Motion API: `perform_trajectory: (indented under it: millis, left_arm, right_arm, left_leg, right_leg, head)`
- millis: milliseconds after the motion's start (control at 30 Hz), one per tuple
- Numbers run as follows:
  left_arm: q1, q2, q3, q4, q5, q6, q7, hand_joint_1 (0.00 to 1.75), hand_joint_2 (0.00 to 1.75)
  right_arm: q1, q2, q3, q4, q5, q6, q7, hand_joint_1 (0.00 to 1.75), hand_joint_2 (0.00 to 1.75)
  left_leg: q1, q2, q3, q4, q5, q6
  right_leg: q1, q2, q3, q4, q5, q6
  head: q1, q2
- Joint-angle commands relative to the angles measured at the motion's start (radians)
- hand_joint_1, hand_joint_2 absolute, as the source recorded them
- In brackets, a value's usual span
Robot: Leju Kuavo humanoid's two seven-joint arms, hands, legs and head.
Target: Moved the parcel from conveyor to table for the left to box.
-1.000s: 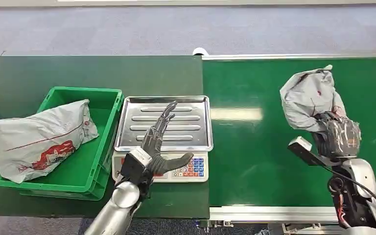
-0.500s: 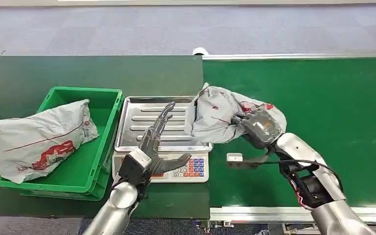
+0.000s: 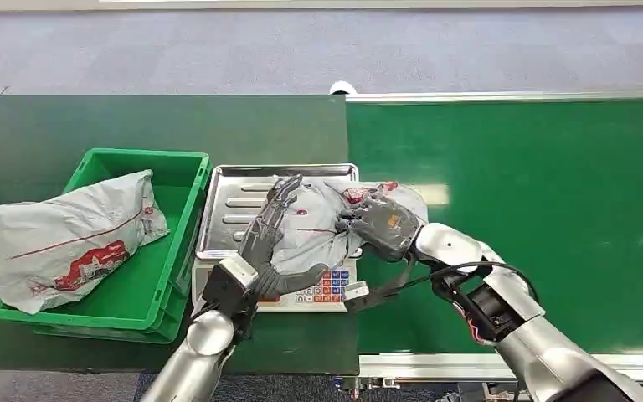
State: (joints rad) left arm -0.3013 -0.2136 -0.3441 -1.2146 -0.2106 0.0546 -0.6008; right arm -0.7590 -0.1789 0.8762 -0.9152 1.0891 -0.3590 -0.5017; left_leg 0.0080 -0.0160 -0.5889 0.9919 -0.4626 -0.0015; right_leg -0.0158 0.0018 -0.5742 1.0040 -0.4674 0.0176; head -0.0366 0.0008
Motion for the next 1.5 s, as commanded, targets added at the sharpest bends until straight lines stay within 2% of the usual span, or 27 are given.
perform_trajectory:
  millis: [33,100,200,233,300,367,433,467,500,533,567,600,633,700,733,833,1233,1267,1300,1467,1500]
  left_arm:
    - [-0.011,0.006,0.0,0.031,-0.004,-0.018,0.007,0.0,1.75]
    - [-0.008,0.004,-0.007,0.033,-0.006,-0.023,0.01,0.0,1.75]
    - [-0.003,0.001,-0.014,0.038,-0.008,-0.027,0.011,0.0,1.75]
    - [0.0,0.0,-0.016,0.037,-0.01,-0.028,0.011,0.0,1.75]
    - [0.009,-0.001,-0.016,0.031,-0.01,-0.028,0.012,0.0,1.75]
    - [0.014,-0.003,-0.016,0.027,-0.012,-0.031,0.012,0.0,1.75]
    - [0.016,-0.004,-0.022,0.024,-0.017,-0.038,0.017,0.0,1.75]
    - [0.014,-0.006,-0.023,0.027,-0.02,-0.04,0.019,0.0,1.75]
    - [0.012,-0.008,-0.025,0.031,-0.021,-0.041,0.02,0.0,1.75]
    - [0.01,-0.009,-0.027,0.033,-0.022,-0.043,0.021,0.0,1.75]
    - [0.006,-0.011,-0.03,0.039,-0.023,-0.044,0.022,0.0,1.75]
    - [0.006,-0.011,-0.03,0.039,-0.023,-0.044,0.022,0.0,1.75]
    - [0.003,-0.013,-0.035,0.046,-0.023,-0.045,0.022,0.0,1.75]
    - [0.003,-0.013,-0.035,0.046,-0.023,-0.045,0.022,0.0,1.75]
    - [0.0,-0.014,-0.036,0.053,-0.022,-0.045,0.022,0.0,1.75]
    - [-0.013,-0.02,-0.034,0.064,-0.021,-0.046,0.022,0.0,1.75]
    - [-0.015,-0.021,-0.034,0.063,-0.021,-0.046,0.022,0.0,1.75]
    - [-0.017,-0.023,-0.033,0.067,-0.021,-0.047,0.021,0.0,1.75]
    - [-0.021,-0.026,-0.033,0.071,-0.021,-0.048,0.021,0.0,1.75]
    - [-0.049,-0.034,-0.036,0.094,-0.024,-0.042,0.024,0.0,1.75]
    - [-0.053,-0.035,-0.032,0.094,-0.022,-0.036,0.026,0.0,1.75]
  right_arm:
    - [-0.123,0.123,0.147,0.149,-0.031,0.055,0.027,1.73,1.75]
    - [-0.129,0.161,0.146,0.217,-0.049,0.072,0.046,1.71,1.75]
    - [-0.135,0.179,0.156,0.257,-0.039,0.052,0.056,1.71,1.75]
    - [-0.146,0.2,0.161,0.305,-0.037,0.071,0.073,1.64,1.75]
    - [-0.153,0.215,0.171,0.343,-0.025,0.08,0.091,1.71,1.75]
    - [-0.157,0.225,0.174,0.369,-0.02,0.077,0.104,1.66,1.75]
    - [-0.161,0.248,0.189,0.406,-0.006,0.094,0.122,1.48,1.75]
    - [-0.166,0.262,0.202,0.427,0.007,0.105,0.132,1.29,1.75]
    - [-0.168,0.276,0.21,0.439,0.014,0.114,0.146,1.29,1.75]
    - [-0.171,0.284,0.217,0.452,0.019,0.129,0.152,1.12,1.75]
    - [-0.174,0.302,0.227,0.482,0.032,0.132,0.179,1.08,1.75]
    - [-0.174,0.302,0.227,0.482,0.032,0.132,0.179,1.08,1.75]
    - [-0.178,0.317,0.233,0.519,0.042,0.125,0.205,1.59,1.75]
    - [-0.178,0.317,0.233,0.519,0.042,0.125,0.205,1.59,1.75]
    - [-0.179,0.321,0.233,0.529,0.046,0.108,0.215,1.75,1.75]
    - [-0.181,0.336,0.215,0.549,0.046,0.054,0.242,1.71,1.75]
    - [-0.182,0.337,0.214,0.549,0.046,0.056,0.242,1.68,1.75]
    - [-0.181,0.339,0.203,0.551,0.045,0.031,0.251,0.54,1.75]
    - [-0.179,0.341,0.191,0.552,0.043,0.002,0.253,0.0,1.75]
    - [-0.169,0.364,0.13,0.563,0.007,-0.02,0.248,0.0,1.75]
    - [-0.165,0.378,0.078,0.565,-0.048,0.017,0.242,0.0,1.75]
  left_leg:
    - [0.0,0.005,0.001,0.0,-0.001,0.0]
    - [0.0,0.008,0.004,-0.001,-0.001,-0.001]
    - [0.0,0.004,0.003,-0.001,0.0,-0.001]
    - [0.001,0.004,0.003,-0.001,0.0,0.0]
    - [0.0,0.005,0.003,-0.001,0.0,0.0]
    - [0.001,0.005,0.003,-0.001,-0.001,0.0]
    - [0.0,0.003,0.002,-0.001,0.0,0.0]
    - [0.001,0.004,0.003,-0.001,0.0,0.0]
    - [0.0,0.004,0.003,-0.001,0.0,0.0]
    - [0.0,0.003,0.002,-0.001,0.0,0.0]
    - [0.001,0.005,0.003,-0.001,0.0,-0.001]
    - [0.001,0.006,0.005,-0.002,0.0,-0.001]
    - [0.001,0.003,0.003,-0.001,0.0,-0.001]
    - [0.001,0.002,0.004,-0.002,0.001,-0.001]
    - [0.001,0.003,0.004,-0.001,0.0,0.0]
    - [0.001,0.005,0.005,-0.001,0.0,0.0]
    - [0.001,0.005,0.006,-0.001,0.001,0.0]
    - [0.001,0.005,0.006,-0.001,0.0,0.0]
    - [0.001,0.005,0.006,-0.001,0.001,0.0]
    - [0.002,0.005,0.006,-0.001,0.001,0.0]
    - [0.002,0.004,0.005,-0.002,0.002,0.0]
  right_leg:
    - [0.0,0.004,-0.001,0.0,0.001,-0.001]
    - [0.001,0.006,0.001,-0.001,0.001,-0.002]
    - [0.001,0.003,0.001,-0.001,0.0,-0.001]
    - [0.001,0.003,0.001,-0.001,0.0,-0.001]
    - [0.0,0.004,0.001,-0.001,0.0,-0.001]
    - [0.001,0.004,0.002,-0.001,0.0,-0.001]
    - [0.0,0.002,0.001,0.0,0.0,-0.001]
    - [0.001,0.003,0.002,-0.001,0.0,-0.001]
    - [0.001,0.003,0.001,-0.001,0.0,-0.001]
    - [0.0,0.002,0.001,0.0,0.0,-0.001]
    - [0.001,0.004,0.001,-0.001,0.001,-0.002]
    - [0.001,0.004,0.002,-0.002,0.001,-0.002]
    - [0.001,0.002,0.001,-0.001,0.0,-0.001]
    - [0.001,0.001,0.002,-0.001,0.001,-0.001]
    - [0.001,0.001,0.002,-0.001,0.0,-0.001]
    - [0.001,0.002,0.002,-0.001,0.001,-0.001]
    - [0.001,0.004,0.003,-0.001,0.001,-0.002]
    - [0.001,0.005,0.003,0.0,0.001,-0.002]
    - [0.002,0.004,0.003,-0.001,0.001,-0.002]
    - [0.002,0.003,0.003,-0.001,0.002,-0.002]
    - [0.002,0.003,0.003,-0.002,0.002,-0.003]
  head:
    - [0.0,0.0]
    - [0.0,0.0]
    - [0.0,0.0]
    - [0.0,0.0]
    - [0.0,0.0]
    - [-0.001,0.0]
    - [0.0,0.0]
    - [0.0,0.0]
    - [0.0,0.0]
    - [0.0,0.0]
    - [0.0,0.0]
    - [0.0,0.0]
    - [0.0,0.0]
    - [0.0,0.0]
    - [0.0,0.0]
    - [0.0,0.0]
    - [0.0,0.0]
    - [0.0,0.0]
    - [0.0,0.0]
    - [0.0,0.0]
    - [0.0,0.0]
